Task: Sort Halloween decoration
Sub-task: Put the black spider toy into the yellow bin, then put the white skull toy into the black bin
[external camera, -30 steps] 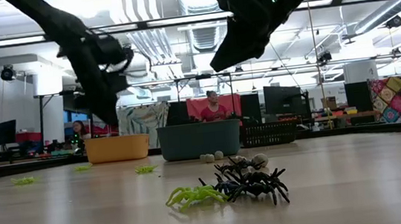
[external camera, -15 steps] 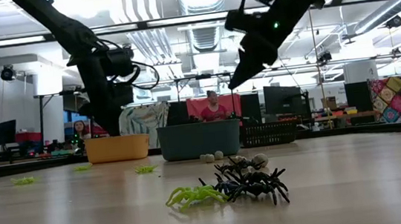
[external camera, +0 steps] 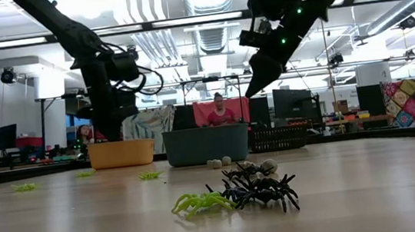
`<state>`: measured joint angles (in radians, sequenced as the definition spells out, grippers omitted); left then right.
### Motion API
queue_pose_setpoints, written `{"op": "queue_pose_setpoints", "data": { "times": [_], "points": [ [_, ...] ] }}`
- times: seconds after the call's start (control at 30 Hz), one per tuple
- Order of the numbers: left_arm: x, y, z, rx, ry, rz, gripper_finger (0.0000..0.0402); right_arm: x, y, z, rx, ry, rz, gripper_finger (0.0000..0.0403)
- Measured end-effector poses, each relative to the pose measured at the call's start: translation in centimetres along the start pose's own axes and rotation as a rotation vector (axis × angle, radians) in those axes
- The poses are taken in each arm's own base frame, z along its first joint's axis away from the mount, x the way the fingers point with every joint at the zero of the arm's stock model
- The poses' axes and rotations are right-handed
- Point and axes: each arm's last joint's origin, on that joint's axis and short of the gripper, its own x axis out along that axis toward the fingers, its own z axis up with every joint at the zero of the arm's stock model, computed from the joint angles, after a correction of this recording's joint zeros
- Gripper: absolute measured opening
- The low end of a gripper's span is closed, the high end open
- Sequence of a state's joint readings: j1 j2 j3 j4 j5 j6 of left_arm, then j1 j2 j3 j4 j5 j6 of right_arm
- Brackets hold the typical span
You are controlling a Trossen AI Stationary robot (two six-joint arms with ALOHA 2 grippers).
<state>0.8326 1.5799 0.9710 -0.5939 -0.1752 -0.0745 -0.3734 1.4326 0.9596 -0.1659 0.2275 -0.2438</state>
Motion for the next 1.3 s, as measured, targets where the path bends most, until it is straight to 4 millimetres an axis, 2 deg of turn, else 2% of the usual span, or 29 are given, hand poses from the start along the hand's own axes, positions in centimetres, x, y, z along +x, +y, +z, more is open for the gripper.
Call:
{"op": "queue_pose_setpoints", "data": {
  "times": [0.17, 0.3, 0.4, 0.53, 0.7, 0.83, 1.1, 1.3],
  "points": [
    [0.0, 0.0, 0.0, -0.096, 0.001, 0.000, 0.0001, 0.7, -2.5, -0.2, 0.009, -0.030, -0.075, 0.0160],
    [-0.1, 0.1, -0.6, -0.152, 0.068, 0.011, 0.0020, 0.2, -4.8, 0.6, 0.150, -0.042, -0.114, 0.0160],
    [-0.1, 0.1, -0.7, -0.168, 0.071, 0.012, 0.0045, -0.5, -5.6, 1.2, 0.233, -0.017, -0.047, 0.0160],
    [-0.1, 0.1, -0.3, -0.119, 0.028, 0.031, 0.0082, -1.2, -5.3, 1.8, 0.333, 0.022, 0.091, 0.0160],
    [-0.3, 0.1, -0.2, -0.038, 0.015, 0.078, 0.0115, -2.3, -2.8, 1.2, 0.405, 0.182, 0.260, 0.0160],
    [-1.6, -0.5, -0.3, -0.021, -0.017, 0.032, 0.0126, -4.7, -0.2, 0.3, 0.505, 0.373, 0.401, 0.0160],
    [-6.5, -3.3, -0.4, 0.058, -0.246, -0.059, 0.0127, -9.2, 5.4, -1.7, 0.511, 0.622, 0.452, 0.0160],
    [-10.7, -5.8, -1.2, 0.188, -0.434, -0.199, 0.0127, -10.6, 8.5, -3.7, 0.433, 0.757, 0.456, 0.0160]
  ]
}}
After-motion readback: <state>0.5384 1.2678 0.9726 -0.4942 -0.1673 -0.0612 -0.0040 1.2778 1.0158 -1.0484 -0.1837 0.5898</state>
